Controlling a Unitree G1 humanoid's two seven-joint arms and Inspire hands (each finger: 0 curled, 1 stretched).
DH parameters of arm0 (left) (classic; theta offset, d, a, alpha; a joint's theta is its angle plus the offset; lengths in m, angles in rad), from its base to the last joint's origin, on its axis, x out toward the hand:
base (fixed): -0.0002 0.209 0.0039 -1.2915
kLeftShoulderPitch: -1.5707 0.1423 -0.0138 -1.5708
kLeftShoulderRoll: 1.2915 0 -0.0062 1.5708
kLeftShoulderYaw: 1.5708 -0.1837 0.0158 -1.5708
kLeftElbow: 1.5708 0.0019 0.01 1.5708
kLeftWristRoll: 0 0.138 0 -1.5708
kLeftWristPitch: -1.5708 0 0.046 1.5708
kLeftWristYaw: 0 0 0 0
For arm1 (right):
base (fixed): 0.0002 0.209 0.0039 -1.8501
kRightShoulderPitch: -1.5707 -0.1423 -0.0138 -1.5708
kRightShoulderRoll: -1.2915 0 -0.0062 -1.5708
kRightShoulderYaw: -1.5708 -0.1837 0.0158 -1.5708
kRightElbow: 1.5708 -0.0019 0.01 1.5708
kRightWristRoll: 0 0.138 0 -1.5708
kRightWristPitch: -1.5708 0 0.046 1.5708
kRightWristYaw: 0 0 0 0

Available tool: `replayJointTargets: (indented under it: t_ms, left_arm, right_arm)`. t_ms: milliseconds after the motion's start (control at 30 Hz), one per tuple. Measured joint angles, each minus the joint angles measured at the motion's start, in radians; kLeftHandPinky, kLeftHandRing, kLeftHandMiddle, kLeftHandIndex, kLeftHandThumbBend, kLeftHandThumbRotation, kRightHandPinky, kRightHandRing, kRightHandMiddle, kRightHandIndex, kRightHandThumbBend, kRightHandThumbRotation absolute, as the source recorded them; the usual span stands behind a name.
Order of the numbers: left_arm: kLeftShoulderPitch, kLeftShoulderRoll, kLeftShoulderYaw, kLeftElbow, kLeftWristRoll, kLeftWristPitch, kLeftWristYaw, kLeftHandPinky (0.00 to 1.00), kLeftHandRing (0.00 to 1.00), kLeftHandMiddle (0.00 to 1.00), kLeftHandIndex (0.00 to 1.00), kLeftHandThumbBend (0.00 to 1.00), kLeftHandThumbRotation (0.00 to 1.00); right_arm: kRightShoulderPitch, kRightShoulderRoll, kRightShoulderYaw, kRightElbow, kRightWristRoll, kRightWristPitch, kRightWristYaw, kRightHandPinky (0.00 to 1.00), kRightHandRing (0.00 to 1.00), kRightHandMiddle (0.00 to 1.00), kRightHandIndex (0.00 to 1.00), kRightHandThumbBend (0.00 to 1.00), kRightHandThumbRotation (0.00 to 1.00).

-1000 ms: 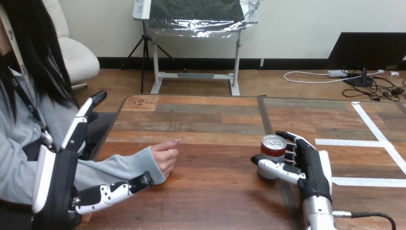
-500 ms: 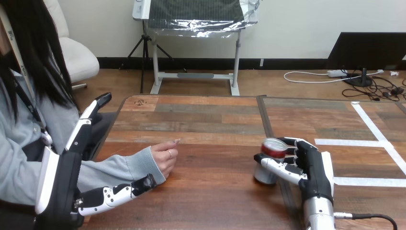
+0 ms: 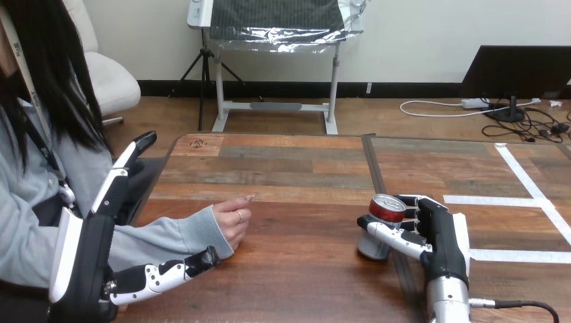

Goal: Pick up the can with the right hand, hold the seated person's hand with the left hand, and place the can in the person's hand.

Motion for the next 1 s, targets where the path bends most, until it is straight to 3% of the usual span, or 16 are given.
replayJointTargets:
  t_ms: [1000]
  left_arm:
    - [0.005, -0.005, -0.003, 0.005, -0.012, -0.011, 0.002, 0.88, 0.93, 0.92, 0.91, 1.0, 0.46]
  right_arm:
    - [0.0, 0.0, 0.018, 0.0, -0.019, -0.004, -0.034, 0.39, 0.45, 0.51, 0.53, 0.8, 0.0]
